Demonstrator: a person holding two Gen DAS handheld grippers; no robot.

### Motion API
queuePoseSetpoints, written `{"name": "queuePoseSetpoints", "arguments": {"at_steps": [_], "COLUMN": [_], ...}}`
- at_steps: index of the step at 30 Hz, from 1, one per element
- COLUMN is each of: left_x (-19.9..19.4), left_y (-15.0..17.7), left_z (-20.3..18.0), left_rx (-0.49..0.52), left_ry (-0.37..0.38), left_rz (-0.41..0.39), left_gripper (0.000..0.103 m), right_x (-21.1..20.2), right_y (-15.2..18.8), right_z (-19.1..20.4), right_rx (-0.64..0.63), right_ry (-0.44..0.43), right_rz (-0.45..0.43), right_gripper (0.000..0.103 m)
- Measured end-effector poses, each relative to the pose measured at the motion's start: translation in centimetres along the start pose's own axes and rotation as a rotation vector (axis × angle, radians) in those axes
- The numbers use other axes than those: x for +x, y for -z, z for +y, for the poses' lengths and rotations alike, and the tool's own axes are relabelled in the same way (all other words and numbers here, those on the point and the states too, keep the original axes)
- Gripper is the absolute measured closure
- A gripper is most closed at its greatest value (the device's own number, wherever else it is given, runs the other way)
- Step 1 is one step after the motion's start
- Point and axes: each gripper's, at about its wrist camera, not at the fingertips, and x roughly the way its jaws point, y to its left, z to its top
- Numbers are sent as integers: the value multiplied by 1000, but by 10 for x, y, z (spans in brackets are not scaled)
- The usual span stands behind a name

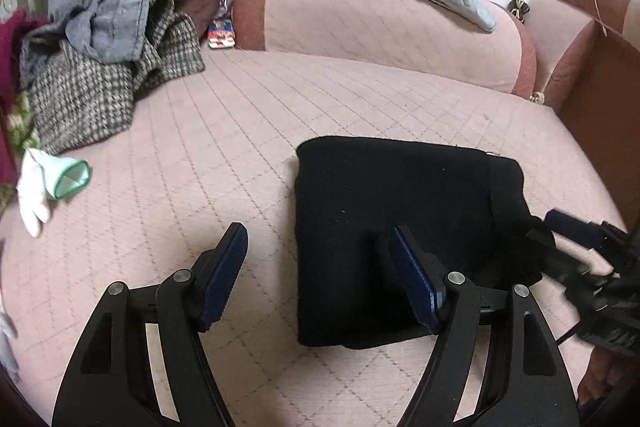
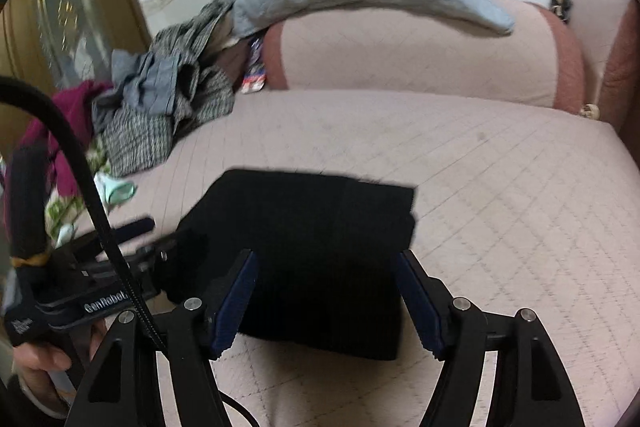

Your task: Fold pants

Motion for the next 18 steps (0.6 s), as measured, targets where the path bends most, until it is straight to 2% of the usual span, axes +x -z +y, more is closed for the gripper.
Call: {"name": "queuePoseSetpoints", "arguments": {"at_steps": [4,9,14,18], "left_x": [-8,-26,-43,-50], "left_y": [2,5,11,18], "left_z": [2,-3,-14,-23], "left_rx": [8,7,-2,13], "left_ry": [-13,-21,-27,-58], "left_rz": [-23,-73,-95,-116], "left_gripper": [28,28,28,28], "right_x": [24,-2,-39,-51], "right_y": [13,8,2,0], "right_z": [-3,-7,2,13], "right_rx": [-5,49,50,22], "right_ry": [50,23,18,31], "right_rz": [109,46,-49,-88], "right_gripper": [34,34,34,34]}}
